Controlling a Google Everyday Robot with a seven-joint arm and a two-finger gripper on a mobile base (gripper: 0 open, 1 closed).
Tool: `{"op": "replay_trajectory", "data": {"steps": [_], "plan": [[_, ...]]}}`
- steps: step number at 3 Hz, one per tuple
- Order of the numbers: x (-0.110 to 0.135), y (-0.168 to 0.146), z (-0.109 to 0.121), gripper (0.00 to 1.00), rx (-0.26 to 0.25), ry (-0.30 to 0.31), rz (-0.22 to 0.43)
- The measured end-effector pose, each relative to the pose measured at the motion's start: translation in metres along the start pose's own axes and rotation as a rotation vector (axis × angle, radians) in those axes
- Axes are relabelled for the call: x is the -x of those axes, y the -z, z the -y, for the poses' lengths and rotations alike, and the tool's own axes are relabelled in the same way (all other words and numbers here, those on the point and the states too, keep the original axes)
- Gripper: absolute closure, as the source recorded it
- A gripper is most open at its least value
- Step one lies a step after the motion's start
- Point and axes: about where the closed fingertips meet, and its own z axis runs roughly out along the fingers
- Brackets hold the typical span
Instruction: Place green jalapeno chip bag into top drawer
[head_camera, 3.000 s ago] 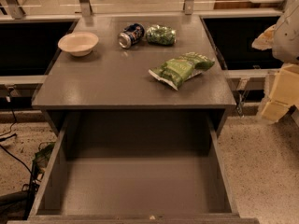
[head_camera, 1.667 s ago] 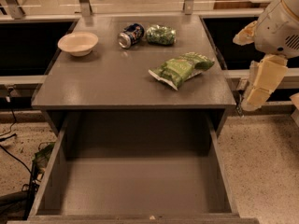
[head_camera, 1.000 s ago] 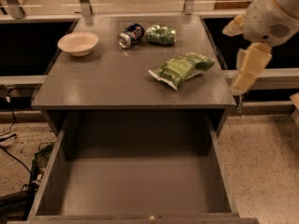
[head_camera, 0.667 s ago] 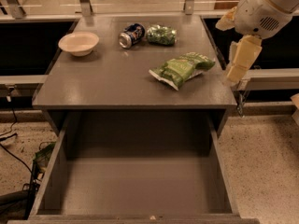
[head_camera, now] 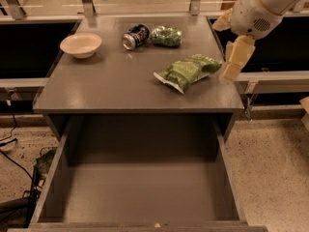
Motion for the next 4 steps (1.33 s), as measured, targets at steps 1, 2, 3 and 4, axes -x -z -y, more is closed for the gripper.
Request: {"op": "replay_trajectory", "data": {"steps": [1,2,3,4], "plan": [[-0.004,-0.014,0.006,0.0,0.006,0.01,0.013],[-0.013,-0.041,0.02,0.0,0.043,0.004,0.016],[-0.017,-0.069,0.024,0.0,0.098,0.016,0.01],[-0.017,-0.07,0.026,0.0,0.096,0.014,0.018]]}}
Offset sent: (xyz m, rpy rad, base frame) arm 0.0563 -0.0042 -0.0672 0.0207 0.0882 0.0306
